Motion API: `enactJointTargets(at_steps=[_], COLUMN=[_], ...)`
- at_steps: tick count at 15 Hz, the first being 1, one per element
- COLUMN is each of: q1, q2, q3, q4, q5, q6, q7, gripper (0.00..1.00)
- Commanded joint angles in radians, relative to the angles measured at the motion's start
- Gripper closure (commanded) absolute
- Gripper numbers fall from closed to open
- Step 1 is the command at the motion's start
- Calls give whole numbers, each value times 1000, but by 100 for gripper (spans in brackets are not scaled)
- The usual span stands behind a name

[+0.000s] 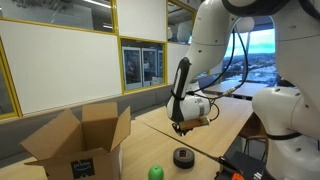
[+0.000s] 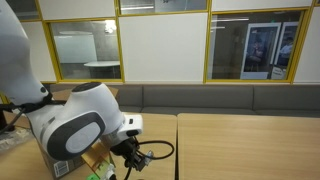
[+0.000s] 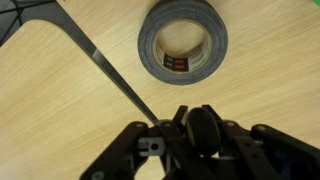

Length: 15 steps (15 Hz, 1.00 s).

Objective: Pick up the objects from the table and put them in the box.

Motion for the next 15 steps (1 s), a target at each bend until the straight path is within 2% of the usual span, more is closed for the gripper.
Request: enactJointTargets(at_steps=[1,9,12,15], q1=[246,740,883,996], q2=[14,156,244,310], q3=[-236,-682,-828,-954], q4=[31,201,273,346], q5=[-21,-16,-14,-44], q6=[-41,-381,-539,-680], q7=[11,29,30,51], gripper=[82,82,82,82])
